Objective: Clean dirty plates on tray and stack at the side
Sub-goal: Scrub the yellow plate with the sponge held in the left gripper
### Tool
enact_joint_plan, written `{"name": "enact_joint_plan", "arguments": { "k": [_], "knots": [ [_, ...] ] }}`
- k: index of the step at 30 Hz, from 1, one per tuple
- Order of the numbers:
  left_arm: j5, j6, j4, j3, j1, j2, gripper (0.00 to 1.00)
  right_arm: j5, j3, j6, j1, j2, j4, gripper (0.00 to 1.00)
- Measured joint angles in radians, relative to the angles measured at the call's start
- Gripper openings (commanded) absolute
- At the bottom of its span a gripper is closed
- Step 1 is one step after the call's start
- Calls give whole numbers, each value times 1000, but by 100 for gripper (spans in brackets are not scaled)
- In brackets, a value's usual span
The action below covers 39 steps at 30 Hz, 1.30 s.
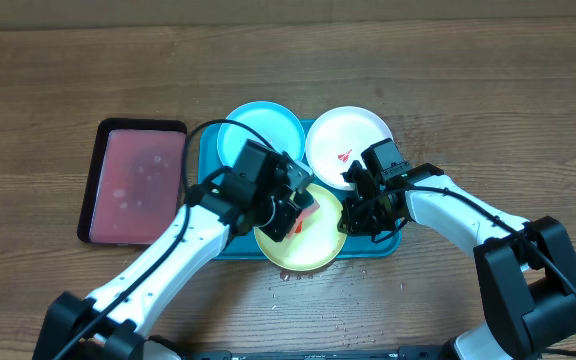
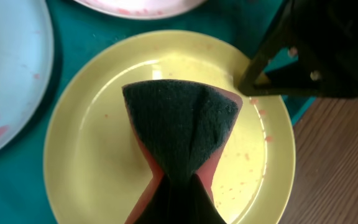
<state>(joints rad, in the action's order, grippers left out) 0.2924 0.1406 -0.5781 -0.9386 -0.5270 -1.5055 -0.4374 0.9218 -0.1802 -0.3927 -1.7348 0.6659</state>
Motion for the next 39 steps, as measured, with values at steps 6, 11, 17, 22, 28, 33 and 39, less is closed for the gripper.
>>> {"name": "enact_joint_plan", "arguments": {
  "k": [6,11,17,22,28,33,39],
  "knots": [
    [-7,209,-23,0,-50,-69,4,0,0,-3,0,0,0,12],
    [-91,309,7,0,-106,-129,4,0,0,-3,0,0,0,12],
    [-192,329,71,-24,-108,-209,4,8,1,-7,0,0,1,12],
    [-230,241,67,-53,-80,-235,4,10,6,-11,0,0,2,12],
    [-267,95,-79,-148,-32,-263,4,8,8,-13,0,0,14,12],
    [-229,25,-156,-259,-21,-262,4,8,8,-10,0,0,26,17],
    [-171,-47,-157,-301,-19,-163,4,8,8,-6,0,0,30,18]
  ]
}}
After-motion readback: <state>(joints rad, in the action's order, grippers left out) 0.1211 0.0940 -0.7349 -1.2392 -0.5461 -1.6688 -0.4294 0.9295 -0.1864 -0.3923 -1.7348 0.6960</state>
